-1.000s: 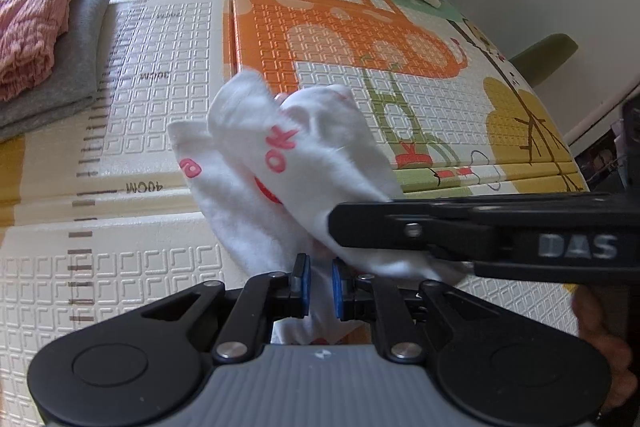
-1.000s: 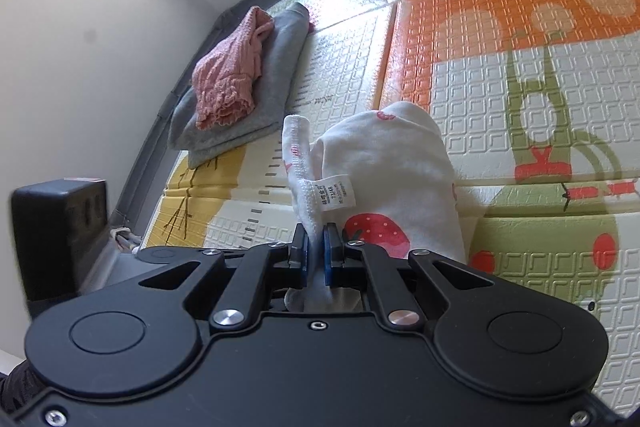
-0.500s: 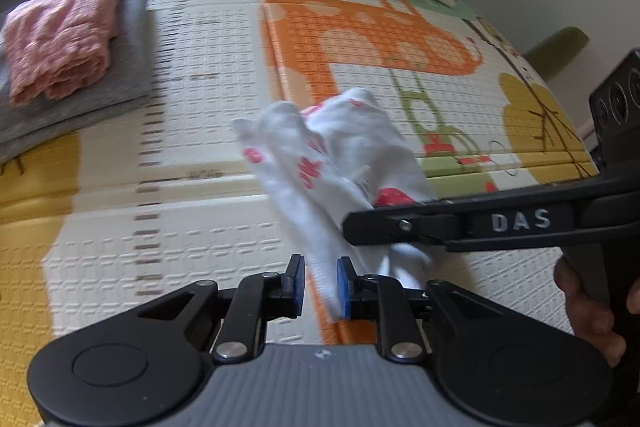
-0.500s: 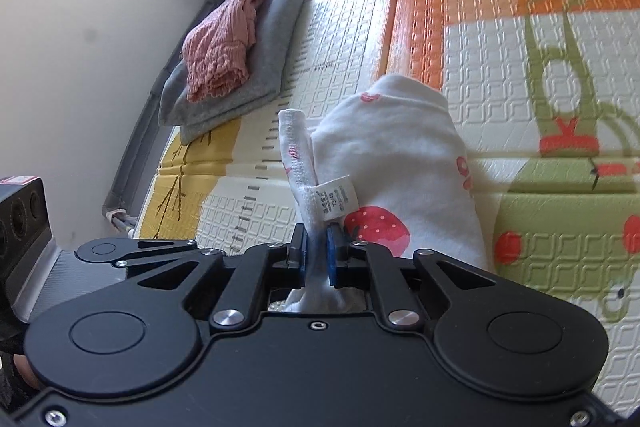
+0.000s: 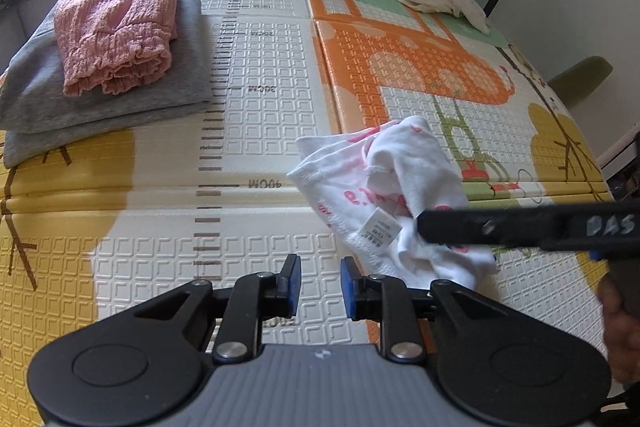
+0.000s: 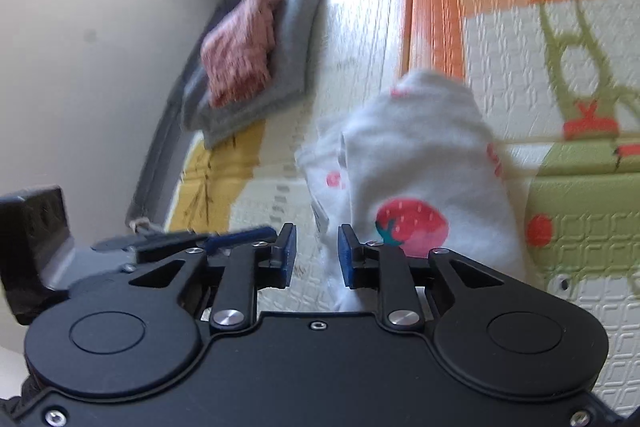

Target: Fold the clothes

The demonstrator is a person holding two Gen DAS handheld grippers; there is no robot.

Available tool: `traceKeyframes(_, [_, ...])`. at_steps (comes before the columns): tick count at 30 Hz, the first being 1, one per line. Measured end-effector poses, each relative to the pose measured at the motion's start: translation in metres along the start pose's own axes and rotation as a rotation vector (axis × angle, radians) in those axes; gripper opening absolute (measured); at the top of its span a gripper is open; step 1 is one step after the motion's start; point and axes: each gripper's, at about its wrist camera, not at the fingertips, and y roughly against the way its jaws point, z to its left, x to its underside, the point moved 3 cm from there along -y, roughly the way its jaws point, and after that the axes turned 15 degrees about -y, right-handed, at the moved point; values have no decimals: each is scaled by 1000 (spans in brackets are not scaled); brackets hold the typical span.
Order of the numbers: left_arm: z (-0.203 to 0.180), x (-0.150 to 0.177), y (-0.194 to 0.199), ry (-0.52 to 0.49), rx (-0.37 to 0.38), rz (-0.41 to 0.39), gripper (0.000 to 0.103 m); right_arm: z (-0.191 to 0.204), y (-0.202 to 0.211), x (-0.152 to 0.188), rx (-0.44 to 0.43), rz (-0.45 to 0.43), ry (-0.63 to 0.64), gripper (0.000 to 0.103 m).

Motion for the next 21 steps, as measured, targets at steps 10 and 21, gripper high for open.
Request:
traceKeyframes(10, [9,-21,-25,96,12,-14,31,-3,27,-14,113,-109,46,22])
traceKeyframes(21, [16,-32,-34,133,13,-47,18,32,2,-14,221,-126,208,34])
